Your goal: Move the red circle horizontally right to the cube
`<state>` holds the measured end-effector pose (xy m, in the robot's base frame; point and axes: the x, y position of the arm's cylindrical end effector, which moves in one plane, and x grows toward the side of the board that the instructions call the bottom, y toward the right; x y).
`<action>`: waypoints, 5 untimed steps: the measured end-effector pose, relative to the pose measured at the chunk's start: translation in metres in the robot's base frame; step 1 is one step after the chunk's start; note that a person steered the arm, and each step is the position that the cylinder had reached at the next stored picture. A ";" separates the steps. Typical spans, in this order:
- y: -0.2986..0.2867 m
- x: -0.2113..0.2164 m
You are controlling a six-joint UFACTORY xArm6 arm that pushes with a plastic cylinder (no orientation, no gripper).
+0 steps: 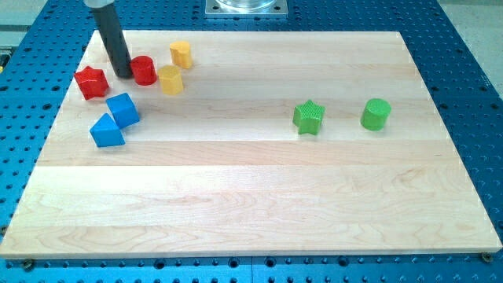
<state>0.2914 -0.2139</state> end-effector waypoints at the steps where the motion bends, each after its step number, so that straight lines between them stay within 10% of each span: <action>1: 0.017 -0.020; 5: 0.004 0.056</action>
<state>0.3473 -0.2100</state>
